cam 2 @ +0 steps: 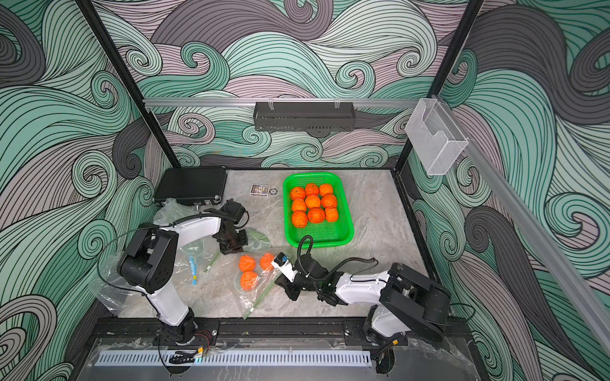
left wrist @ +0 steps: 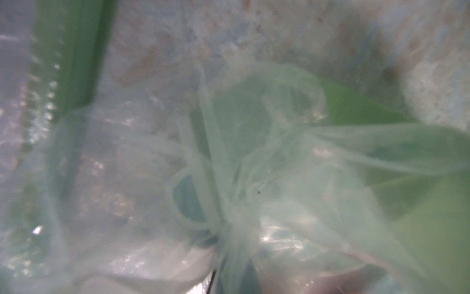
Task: Open the zip-top bag and take out the orange
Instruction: Pick up the orange from the zipper food storage bag.
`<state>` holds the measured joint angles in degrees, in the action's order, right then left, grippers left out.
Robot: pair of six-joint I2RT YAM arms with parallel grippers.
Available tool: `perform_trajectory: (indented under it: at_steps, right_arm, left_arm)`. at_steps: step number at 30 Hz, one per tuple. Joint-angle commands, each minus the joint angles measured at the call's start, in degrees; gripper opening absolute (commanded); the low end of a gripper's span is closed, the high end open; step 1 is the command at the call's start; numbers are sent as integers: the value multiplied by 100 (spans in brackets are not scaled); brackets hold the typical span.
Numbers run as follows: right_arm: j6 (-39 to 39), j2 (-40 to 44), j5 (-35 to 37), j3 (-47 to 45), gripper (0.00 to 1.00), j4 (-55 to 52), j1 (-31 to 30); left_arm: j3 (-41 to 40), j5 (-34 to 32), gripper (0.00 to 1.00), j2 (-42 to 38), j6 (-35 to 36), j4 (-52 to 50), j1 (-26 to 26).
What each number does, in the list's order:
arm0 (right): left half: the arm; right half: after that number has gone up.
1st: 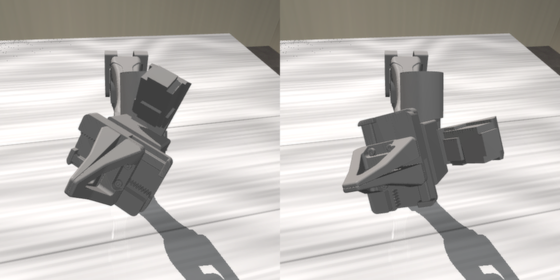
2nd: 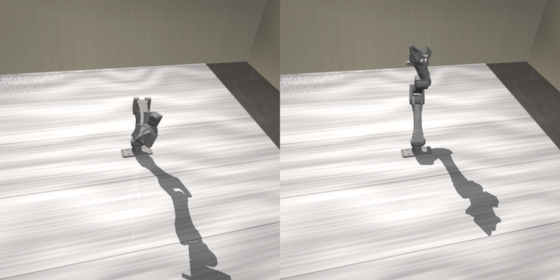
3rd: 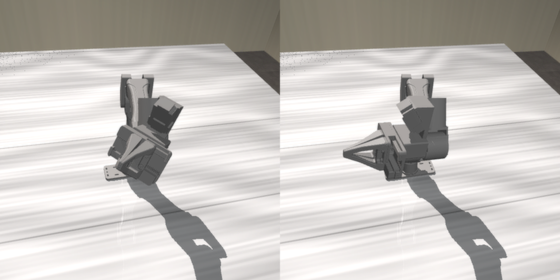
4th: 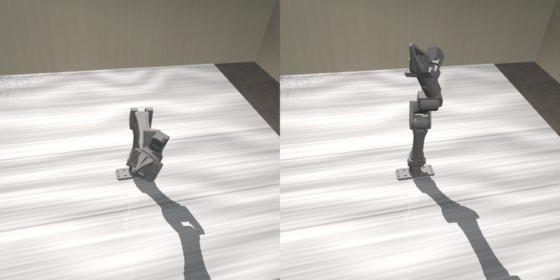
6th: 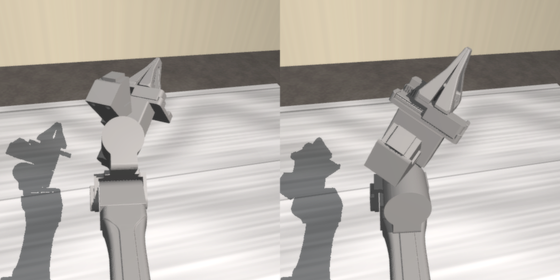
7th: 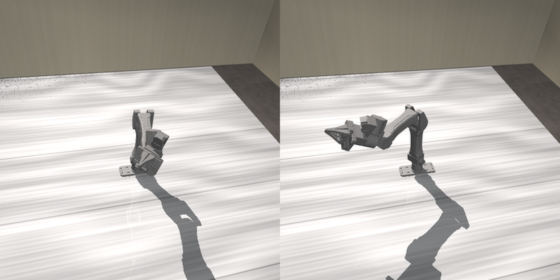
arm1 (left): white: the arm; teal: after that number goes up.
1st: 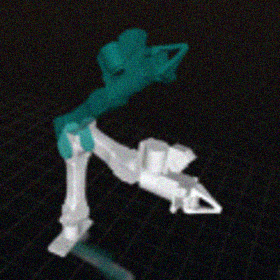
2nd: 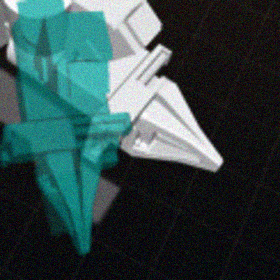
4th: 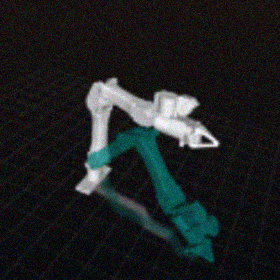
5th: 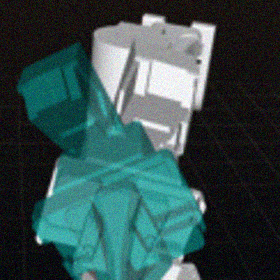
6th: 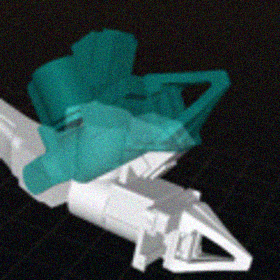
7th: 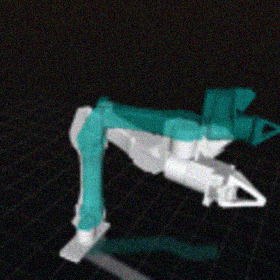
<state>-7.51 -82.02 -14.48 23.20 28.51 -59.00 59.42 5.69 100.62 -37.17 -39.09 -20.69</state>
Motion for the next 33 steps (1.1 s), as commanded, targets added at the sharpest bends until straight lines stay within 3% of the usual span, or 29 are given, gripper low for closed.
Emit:
perform_trajectory:
  at_steps: [1, 9, 16, 19, 33]
  right_arm:
    - [-58, -79, 327, 149, 11, 82, -40]
    - [-126, -492, 444, 641, 16, 207, -111]
    - [-109, -904, 480, 1197, 36, 177, -148]
    - [-50, -1193, 464, 1441, 39, 102, -155]
    - [202, -1083, 1809, 867, 44, -162, 5]
  left_arm:
    - [-204, 2, 0, 272, -80, -98, 2]
    - [-176, 67, 0, 318, -67, -54, 3]
    - [-167, 73, 0, 309, -54, -39, 1]
    - [-156, 86, 0, 329, -47, -36, 2]
    - [-115, 81, 0, 363, 42, -64, 2]
